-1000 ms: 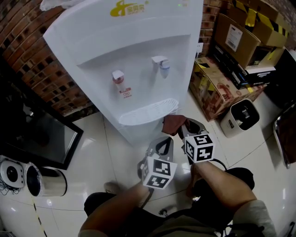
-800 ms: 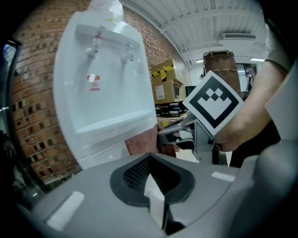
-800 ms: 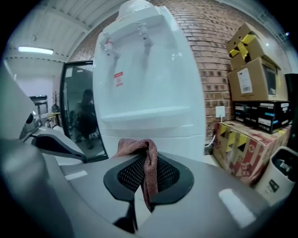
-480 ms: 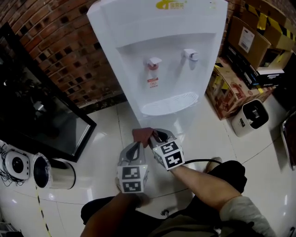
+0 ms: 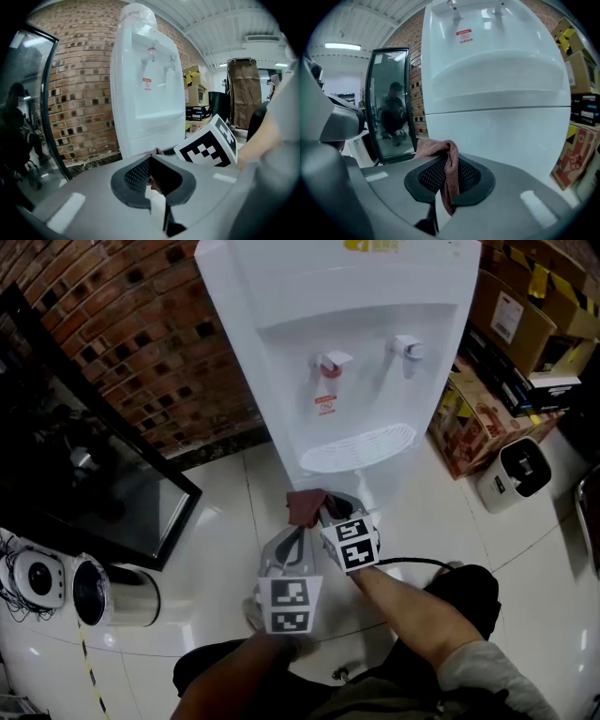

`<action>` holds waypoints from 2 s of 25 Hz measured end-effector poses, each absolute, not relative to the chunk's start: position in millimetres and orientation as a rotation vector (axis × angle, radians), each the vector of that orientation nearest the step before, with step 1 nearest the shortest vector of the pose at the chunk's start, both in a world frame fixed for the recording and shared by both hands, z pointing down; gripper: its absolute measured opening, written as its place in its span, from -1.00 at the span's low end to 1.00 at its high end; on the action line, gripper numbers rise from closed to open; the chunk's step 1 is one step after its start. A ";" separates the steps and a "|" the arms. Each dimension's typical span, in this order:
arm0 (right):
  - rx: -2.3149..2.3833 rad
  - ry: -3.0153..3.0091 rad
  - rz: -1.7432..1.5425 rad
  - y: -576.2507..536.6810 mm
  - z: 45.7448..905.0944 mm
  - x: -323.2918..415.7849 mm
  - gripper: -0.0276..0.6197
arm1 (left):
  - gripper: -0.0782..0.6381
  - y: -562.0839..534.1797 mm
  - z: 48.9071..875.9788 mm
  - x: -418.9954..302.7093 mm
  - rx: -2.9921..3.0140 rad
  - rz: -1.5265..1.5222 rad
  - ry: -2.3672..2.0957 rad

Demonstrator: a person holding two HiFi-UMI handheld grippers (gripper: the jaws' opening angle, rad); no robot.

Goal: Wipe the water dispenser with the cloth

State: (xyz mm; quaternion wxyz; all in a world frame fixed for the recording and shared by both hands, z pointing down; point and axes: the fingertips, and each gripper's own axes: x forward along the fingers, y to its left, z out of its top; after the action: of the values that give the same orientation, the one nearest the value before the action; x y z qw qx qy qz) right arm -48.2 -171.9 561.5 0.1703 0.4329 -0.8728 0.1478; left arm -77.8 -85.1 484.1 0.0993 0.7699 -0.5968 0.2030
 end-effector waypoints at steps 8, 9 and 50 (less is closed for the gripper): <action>1.402 -2.404 0.416 -197.3 549.3 30.8 -0.77 | -0.78 -105.2 479.2 -13.0 2.412 0.623 -1.671; 1.418 -2.398 0.411 -201.0 547.4 41.6 -0.77 | -0.78 -108.4 478.3 -3.4 2.426 0.618 -1.661; 1.419 -2.357 0.578 -219.3 574.3 128.1 -0.77 | -0.78 -137.7 516.5 42.1 2.383 0.728 -1.608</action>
State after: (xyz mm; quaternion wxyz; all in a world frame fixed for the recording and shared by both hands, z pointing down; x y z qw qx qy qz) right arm 128.1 -219.3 574.3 0.1643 0.4978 -0.8271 0.2027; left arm 42.1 -137.7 516.5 0.0881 0.8005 -0.5402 0.2444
